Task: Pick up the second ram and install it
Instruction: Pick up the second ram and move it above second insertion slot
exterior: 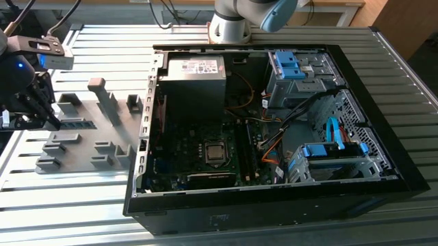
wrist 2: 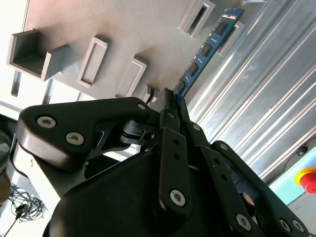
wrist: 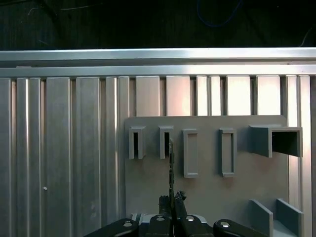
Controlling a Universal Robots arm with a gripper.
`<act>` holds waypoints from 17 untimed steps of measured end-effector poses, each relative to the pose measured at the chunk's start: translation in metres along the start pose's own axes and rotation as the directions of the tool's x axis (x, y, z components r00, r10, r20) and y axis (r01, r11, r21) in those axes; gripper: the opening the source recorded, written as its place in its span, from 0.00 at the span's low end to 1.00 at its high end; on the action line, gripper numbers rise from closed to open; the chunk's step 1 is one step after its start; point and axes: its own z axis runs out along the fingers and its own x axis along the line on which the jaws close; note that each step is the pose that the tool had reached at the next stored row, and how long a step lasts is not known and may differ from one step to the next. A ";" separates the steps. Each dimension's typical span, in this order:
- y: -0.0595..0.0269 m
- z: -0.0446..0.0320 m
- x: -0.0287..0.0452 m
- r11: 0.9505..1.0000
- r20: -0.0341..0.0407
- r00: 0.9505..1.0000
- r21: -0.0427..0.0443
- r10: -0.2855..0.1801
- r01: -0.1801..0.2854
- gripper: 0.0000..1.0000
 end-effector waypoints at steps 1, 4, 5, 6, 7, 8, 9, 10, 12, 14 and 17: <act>0.0000 -0.0008 0.0000 1.000 0.000 1.000 0.000 0.000 0.000 0.14; 0.0000 -0.0031 0.0000 1.000 0.000 1.000 0.000 0.000 0.000 0.14; 0.0000 -0.0039 0.0000 1.000 0.000 1.000 0.000 0.000 0.000 0.14; 0.0000 -0.0047 0.0000 1.000 0.000 1.000 0.000 0.000 0.000 0.14; 0.0000 -0.0054 0.0000 1.000 0.000 1.000 0.000 0.000 0.000 0.14; -0.0001 -0.0057 0.0000 1.000 0.000 1.000 0.000 0.000 0.000 0.14; -0.0001 -0.0056 0.0000 1.000 0.000 1.000 0.000 0.000 0.000 0.14; -0.0001 -0.0059 0.0000 1.000 0.000 1.000 0.000 0.000 0.000 0.14; -0.0001 -0.0059 0.0000 1.000 0.000 1.000 0.000 0.000 0.000 0.14; -0.0001 -0.0062 -0.0001 1.000 0.000 1.000 0.000 0.000 0.000 0.14; -0.0001 -0.0068 0.0000 1.000 0.000 1.000 0.000 0.000 0.000 0.14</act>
